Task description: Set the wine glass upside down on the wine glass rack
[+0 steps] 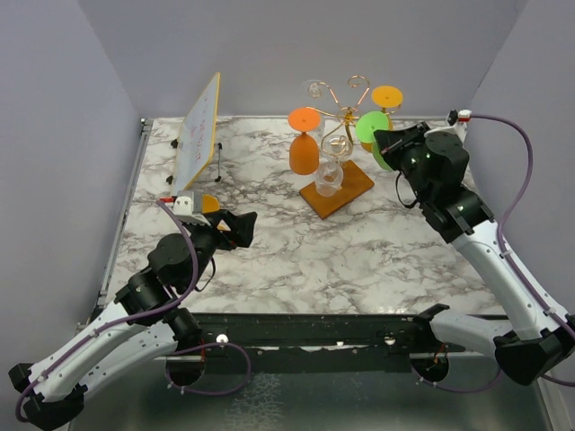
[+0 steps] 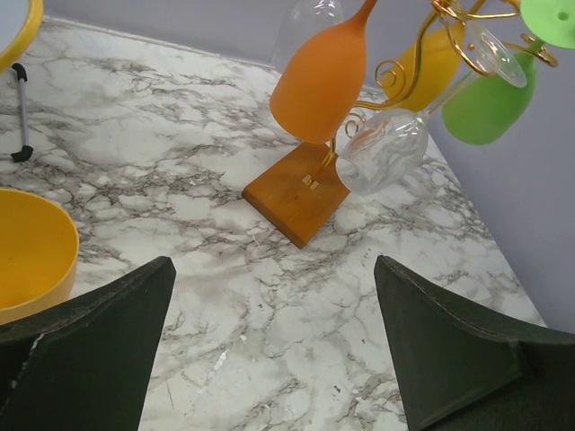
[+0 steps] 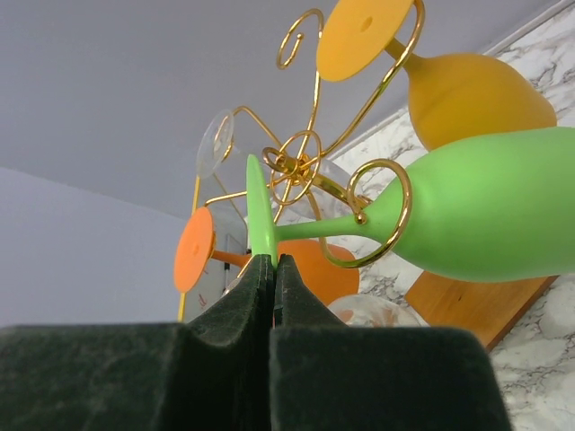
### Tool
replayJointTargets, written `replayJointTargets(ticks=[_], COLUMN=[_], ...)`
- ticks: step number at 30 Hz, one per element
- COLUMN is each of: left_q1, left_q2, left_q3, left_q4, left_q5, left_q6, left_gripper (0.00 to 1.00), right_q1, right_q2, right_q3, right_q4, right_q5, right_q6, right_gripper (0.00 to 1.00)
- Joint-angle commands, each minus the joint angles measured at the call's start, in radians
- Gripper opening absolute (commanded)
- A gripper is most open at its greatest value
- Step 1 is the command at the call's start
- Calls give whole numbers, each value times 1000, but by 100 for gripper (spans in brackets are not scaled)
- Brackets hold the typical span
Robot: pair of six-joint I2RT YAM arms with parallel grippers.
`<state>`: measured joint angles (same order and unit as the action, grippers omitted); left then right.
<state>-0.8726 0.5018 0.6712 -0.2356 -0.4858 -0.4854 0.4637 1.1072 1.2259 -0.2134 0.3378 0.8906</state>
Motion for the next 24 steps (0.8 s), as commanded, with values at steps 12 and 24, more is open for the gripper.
replayJointTargets(ticks=[12, 24], left_q1=[-2, -2], left_q2=[45, 52], left_q3=[4, 7], left_q4=[-59, -70], left_q5=[-38, -48], left_q6=[-36, -38], left_gripper=[93, 93], right_q1=[-3, -3], right_q2=[-58, 29], right_q3=[-32, 4], right_q4=[-52, 9], right_q5=[179, 206], right_q6=[17, -80], right_gripper=[1, 1])
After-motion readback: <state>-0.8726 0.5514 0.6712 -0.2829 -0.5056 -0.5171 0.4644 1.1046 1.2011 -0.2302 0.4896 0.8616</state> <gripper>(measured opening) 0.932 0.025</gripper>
